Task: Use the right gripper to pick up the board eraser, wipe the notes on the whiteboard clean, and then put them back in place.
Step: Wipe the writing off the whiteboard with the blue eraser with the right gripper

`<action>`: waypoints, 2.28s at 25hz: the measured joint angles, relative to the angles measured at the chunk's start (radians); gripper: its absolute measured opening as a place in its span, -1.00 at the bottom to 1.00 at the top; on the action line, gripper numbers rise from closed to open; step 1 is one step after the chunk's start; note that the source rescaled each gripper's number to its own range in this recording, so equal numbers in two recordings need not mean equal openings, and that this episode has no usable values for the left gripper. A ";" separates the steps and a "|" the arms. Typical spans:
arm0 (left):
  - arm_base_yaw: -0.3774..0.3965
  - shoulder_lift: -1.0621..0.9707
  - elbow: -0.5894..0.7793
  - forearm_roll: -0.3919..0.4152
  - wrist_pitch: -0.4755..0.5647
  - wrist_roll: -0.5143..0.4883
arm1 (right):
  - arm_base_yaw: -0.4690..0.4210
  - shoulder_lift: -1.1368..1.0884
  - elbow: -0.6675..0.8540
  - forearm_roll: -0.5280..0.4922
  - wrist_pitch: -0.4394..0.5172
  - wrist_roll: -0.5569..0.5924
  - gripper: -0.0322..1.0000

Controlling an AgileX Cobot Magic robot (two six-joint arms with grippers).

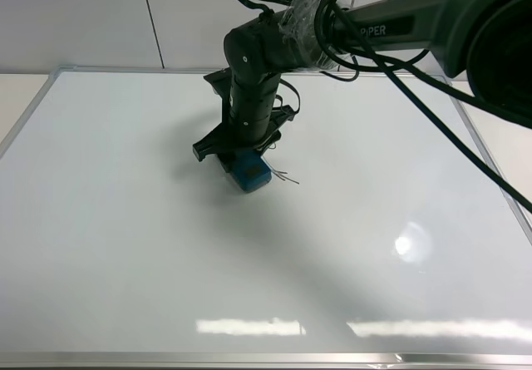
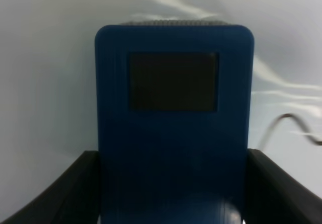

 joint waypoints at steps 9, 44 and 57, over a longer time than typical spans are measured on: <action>0.000 0.000 0.000 0.000 0.000 0.000 | -0.125 0.000 -0.001 0.042 0.002 -0.010 -0.90; 0.000 0.000 0.000 0.000 0.000 0.000 | -0.124 -0.002 -0.010 0.169 0.161 -0.342 -0.90; 0.000 0.000 0.000 0.000 0.000 0.000 | -0.011 0.000 -0.010 0.178 0.186 -0.336 -0.90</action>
